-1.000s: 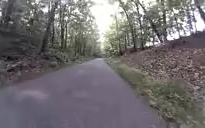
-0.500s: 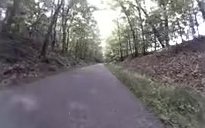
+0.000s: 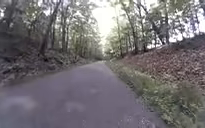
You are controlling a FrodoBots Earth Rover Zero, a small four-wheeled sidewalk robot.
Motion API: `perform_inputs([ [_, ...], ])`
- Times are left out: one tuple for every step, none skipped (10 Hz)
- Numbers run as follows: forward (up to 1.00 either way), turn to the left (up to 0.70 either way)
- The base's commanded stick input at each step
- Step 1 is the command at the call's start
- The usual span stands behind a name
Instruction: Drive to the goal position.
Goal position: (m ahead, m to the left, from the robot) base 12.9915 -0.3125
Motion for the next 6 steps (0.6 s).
perform_inputs([
  [0.70,0.00],
  [0.70,0.00],
  [0.70,0.00],
  [0.70,0.00],
  [0.70,0.00],
  [0.70,0.00],
])
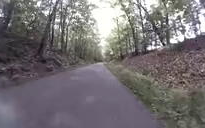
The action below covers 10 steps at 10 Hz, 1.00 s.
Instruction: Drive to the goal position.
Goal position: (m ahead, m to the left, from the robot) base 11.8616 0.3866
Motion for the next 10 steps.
perform_inputs([
  [0.70,0.00],
  [0.70,0.00],
  [0.70,0.00],
  [0.70,0.00],
  [0.70,0.00],
  [0.70,0.00],
  [0.70,0.00],
  [0.70,0.00],
  [0.70,0.00],
  [0.70,0.00],
])
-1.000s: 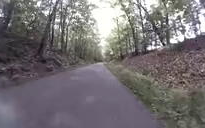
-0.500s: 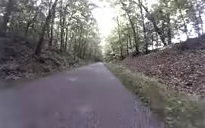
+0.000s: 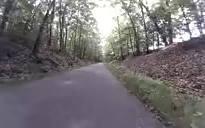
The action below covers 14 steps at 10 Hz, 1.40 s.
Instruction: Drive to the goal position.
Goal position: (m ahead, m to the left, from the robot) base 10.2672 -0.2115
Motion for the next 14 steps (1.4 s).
perform_inputs([
  [0.70,0.00],
  [0.70,0.00],
  [0.70,-0.09],
  [0.70,-0.14],
  [0.70,-0.14],
  [0.70,-0.14],
  [0.70,-0.14],
  [0.70,-0.09],
  [0.70,0.00],
  [0.70,0.00],
  [0.70,0.00],
  [0.70,0.00],
  [0.70,0.00],
  [0.70,-0.05],
])
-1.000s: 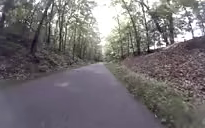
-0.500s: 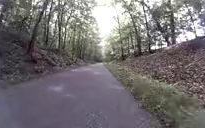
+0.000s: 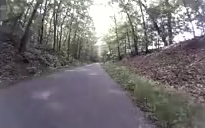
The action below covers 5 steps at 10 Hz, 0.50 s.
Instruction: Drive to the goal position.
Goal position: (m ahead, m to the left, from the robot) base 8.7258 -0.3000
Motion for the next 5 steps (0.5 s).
perform_inputs([
  [0.70,-0.05],
  [0.70,0.00],
  [0.70,0.00],
  [0.70,0.00],
  [0.70,0.00],
])
